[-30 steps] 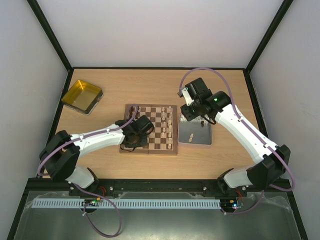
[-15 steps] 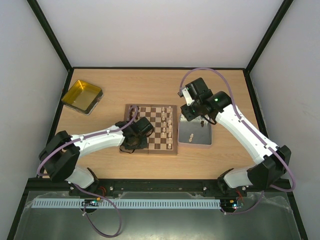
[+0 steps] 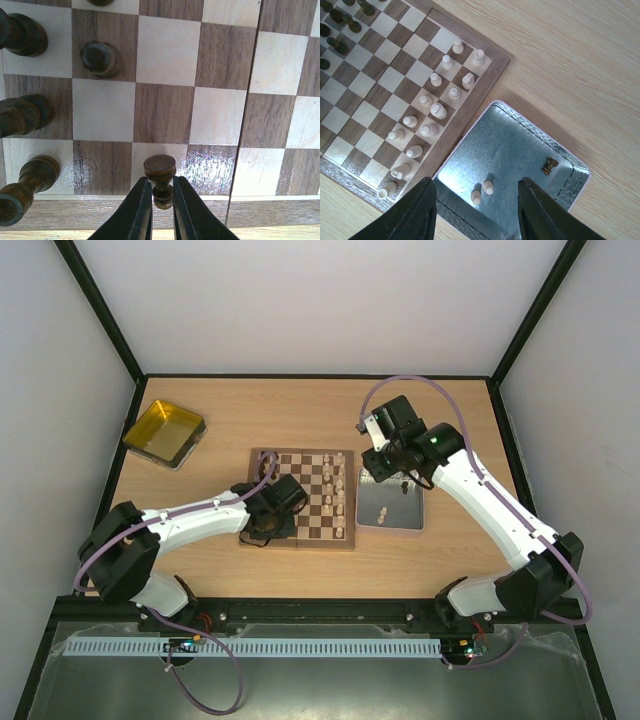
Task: Set up the chess pieces on the board
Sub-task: Pick up the chess piece from the chessboard.
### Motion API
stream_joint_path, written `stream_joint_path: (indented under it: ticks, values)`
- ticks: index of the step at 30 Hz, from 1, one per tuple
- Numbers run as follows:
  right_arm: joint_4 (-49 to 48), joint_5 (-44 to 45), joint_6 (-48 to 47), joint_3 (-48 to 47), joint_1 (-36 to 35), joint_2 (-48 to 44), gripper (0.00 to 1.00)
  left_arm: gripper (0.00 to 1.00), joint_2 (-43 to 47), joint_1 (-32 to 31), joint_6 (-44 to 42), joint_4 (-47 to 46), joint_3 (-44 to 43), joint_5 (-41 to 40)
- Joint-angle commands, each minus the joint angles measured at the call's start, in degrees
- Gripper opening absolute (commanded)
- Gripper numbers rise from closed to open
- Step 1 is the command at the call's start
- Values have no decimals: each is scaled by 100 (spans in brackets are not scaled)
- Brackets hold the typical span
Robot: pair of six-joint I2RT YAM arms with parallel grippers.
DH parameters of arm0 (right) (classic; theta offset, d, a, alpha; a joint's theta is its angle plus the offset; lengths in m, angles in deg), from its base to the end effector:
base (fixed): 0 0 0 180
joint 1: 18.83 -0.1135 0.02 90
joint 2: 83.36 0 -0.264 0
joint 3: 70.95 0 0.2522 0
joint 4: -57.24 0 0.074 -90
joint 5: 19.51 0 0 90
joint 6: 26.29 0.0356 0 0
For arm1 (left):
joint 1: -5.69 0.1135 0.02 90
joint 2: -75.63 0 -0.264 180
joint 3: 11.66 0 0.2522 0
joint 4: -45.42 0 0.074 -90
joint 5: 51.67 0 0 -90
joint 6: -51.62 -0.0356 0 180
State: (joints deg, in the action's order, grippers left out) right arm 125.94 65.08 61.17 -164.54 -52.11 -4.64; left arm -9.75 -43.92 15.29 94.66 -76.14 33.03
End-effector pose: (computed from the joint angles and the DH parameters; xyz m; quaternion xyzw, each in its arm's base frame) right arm 0.2295 0.1546 0.3488 -0.3059 0.8990 0.1254 0.2871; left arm 0.1784 -0.2047 0.1837 -0.0428 0.9831 -0.1068 0.1426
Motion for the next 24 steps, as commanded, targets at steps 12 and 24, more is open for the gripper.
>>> stream_joint_path:
  ticks: [12,24]
  values:
    - [-27,62,-18,63,41,-137,43,18,-76,-169,53,108,145,77]
    - [-71,70,-29,137,41,-191,43,16,-212,-225,65,-1,183,113]
